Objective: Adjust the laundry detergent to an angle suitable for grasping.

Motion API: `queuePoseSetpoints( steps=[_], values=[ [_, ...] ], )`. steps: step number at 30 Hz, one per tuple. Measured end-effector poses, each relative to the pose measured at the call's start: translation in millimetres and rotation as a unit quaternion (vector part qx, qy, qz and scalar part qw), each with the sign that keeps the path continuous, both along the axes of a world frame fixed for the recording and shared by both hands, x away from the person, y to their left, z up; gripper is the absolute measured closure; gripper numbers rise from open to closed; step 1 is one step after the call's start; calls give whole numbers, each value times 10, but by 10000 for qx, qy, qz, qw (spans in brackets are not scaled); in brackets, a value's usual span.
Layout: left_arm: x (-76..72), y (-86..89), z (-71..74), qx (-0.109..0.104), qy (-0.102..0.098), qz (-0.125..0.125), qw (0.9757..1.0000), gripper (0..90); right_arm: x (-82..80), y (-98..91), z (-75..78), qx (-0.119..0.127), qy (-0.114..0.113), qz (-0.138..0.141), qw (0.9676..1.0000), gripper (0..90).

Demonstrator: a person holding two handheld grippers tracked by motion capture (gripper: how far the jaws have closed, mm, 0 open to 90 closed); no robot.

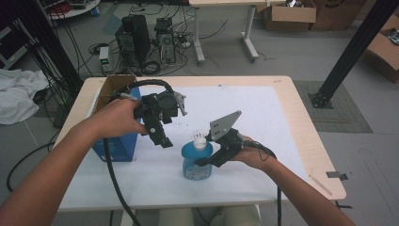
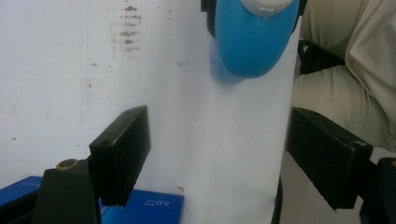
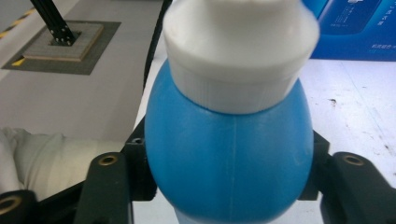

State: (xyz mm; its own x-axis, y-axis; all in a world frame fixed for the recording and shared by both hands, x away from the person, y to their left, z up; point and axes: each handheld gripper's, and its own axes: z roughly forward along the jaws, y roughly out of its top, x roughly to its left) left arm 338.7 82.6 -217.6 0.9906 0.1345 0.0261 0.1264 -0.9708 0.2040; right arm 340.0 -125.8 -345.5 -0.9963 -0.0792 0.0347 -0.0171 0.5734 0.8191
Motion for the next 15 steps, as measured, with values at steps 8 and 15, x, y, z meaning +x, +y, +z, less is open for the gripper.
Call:
queuePoseSetpoints(
  steps=[8,15],
  values=[
    [10,7,2,-15,4,17,10000,228,17,-261,307,262,145,-138,9995,156],
    [19,11,7,-21,4,30,10000,228,82,-558,585,192,21,-334,9993,151]
  ],
)
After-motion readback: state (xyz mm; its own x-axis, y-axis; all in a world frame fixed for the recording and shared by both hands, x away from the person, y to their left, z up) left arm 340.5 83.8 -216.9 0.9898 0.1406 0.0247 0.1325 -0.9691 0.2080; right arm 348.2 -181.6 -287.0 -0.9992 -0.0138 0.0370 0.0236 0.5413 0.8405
